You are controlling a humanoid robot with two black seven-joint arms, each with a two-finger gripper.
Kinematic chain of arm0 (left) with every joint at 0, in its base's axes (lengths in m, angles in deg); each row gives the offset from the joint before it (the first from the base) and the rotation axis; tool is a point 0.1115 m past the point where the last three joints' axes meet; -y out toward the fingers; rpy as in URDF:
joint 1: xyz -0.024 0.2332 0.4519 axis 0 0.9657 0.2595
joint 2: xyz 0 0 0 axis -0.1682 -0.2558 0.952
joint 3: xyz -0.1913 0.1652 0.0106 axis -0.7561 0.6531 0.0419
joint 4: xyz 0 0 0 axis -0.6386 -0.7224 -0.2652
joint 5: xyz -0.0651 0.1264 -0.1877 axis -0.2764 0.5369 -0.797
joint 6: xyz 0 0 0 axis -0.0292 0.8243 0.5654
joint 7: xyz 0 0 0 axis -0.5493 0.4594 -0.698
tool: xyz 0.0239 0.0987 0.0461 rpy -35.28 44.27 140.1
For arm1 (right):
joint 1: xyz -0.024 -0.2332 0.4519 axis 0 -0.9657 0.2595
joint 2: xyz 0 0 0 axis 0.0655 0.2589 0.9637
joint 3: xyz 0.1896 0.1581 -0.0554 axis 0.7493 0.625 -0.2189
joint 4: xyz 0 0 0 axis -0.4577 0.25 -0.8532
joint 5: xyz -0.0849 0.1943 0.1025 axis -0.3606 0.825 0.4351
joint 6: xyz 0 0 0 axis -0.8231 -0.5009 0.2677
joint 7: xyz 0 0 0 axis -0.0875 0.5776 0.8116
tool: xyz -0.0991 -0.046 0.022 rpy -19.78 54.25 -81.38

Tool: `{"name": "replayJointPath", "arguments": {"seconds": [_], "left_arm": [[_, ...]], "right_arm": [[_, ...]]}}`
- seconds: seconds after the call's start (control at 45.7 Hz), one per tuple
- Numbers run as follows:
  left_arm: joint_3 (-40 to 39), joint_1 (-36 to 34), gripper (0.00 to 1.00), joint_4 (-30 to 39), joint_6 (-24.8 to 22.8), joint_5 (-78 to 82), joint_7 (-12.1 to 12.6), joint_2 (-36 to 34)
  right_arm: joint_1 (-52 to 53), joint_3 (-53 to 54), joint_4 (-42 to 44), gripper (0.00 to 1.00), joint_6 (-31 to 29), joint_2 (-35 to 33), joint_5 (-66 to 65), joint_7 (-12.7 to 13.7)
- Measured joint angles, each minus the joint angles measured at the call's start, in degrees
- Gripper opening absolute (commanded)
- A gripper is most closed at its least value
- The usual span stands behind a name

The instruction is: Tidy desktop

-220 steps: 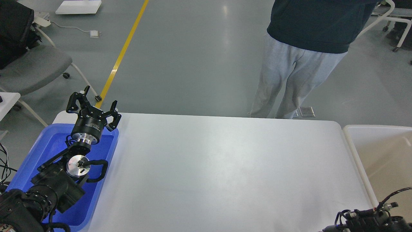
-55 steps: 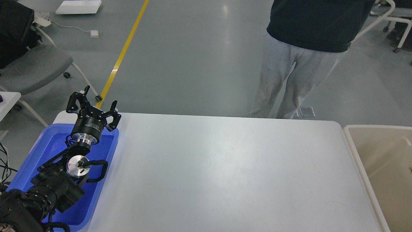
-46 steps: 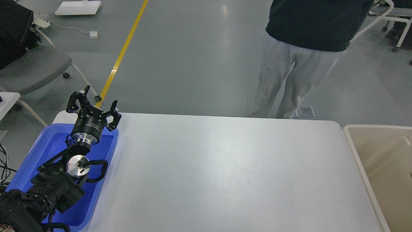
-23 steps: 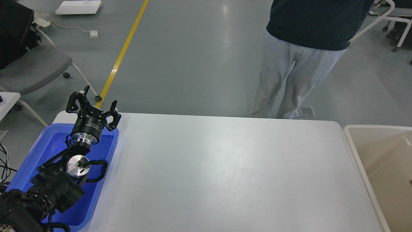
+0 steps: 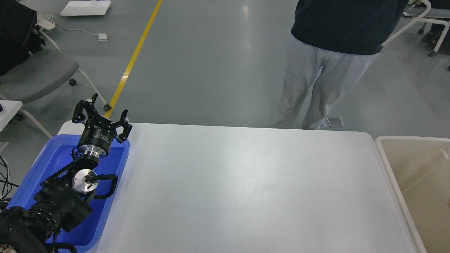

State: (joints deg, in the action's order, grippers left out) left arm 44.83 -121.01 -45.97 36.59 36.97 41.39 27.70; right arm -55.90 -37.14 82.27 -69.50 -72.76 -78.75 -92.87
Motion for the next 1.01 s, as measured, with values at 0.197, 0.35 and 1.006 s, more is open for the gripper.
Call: {"name": "replayJointPath", "arguments": {"seconds": [0.197, 0.35, 1.006], "left_arm": [[0.0, 0.0, 1.00, 0.0, 0.0, 0.0, 0.0, 0.0], [0.0, 0.0, 1.00, 0.0, 0.0, 0.0, 0.0, 0.0], [0.0, 0.0, 1.00, 0.0, 0.0, 0.0, 0.0, 0.0]], "right_arm": [[0.3, 0.2, 2.1, 1.00, 0.2, 1.1, 0.0, 0.0], [0.9, 0.2, 2.7, 1.00, 0.2, 1.4, -0.1, 0.0], [9.1, 3.9, 2.1, 1.00, -6.7, -0.1, 0.4, 0.0]]}}
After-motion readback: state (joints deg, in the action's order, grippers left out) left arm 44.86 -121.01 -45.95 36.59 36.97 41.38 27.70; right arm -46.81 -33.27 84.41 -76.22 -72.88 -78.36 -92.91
